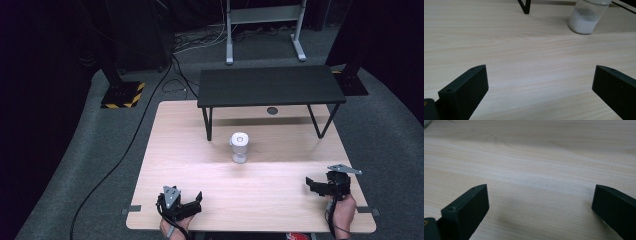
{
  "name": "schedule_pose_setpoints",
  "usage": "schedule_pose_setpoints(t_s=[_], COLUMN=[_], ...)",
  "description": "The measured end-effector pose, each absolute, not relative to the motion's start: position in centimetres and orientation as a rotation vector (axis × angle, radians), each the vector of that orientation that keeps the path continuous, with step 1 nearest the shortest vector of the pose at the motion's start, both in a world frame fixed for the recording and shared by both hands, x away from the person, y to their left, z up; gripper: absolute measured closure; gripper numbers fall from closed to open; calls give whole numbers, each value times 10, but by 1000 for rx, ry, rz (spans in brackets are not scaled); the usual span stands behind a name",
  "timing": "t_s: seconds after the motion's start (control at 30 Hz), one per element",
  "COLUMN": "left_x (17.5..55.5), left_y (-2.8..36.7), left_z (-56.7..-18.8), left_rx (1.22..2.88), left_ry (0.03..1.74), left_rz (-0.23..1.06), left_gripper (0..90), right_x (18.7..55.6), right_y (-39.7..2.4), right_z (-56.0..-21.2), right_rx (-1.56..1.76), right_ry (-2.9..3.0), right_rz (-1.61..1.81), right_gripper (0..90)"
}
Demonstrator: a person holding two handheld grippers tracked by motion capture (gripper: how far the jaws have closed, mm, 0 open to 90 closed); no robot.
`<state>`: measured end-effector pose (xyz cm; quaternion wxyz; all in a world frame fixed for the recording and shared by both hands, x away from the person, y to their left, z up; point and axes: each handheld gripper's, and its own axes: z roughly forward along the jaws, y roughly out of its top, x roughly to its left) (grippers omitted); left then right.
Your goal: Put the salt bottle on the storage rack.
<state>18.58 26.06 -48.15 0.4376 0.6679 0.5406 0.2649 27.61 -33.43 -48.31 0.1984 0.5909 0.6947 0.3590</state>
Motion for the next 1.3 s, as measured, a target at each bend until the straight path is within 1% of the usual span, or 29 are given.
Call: schedule_pose_setpoints(t_s=[0.17,0.33,0.6,0.83,0.87,1.0,1.13,1.17,1.3], left_x=[194,213,242,280,280,299,314,319,335], left_y=[247,218,181,156,156,144,132,126,113], left_z=[-482,-480,-474,-479,-479,-480,-479,-479,-478], left_rx=[1675,1726,1786,1773,1773,1772,1762,1765,1793], left_ry=[1321,1255,1182,1221,1221,1245,1251,1247,1238], left_rz=[628,596,602,577,577,569,588,609,627], left_gripper=[0,0,0,0,0,0,0,0,0], right_x=[276,275,275,275,275,275,275,275,275], right_y=[-335,-335,-336,-337,-337,-337,-337,-337,-337], right_z=[-483,-484,-484,-484,-484,-485,-485,-485,-485], right_rx=[1653,1652,1649,1645,1645,1645,1645,1644,1644], right_ry=[1941,1940,1938,1940,1940,1939,1940,1940,1942], right_rz=[1011,1012,1021,1024,1024,1027,1028,1029,1029], right_gripper=[0,0,0,0,0,0,0,0,0])
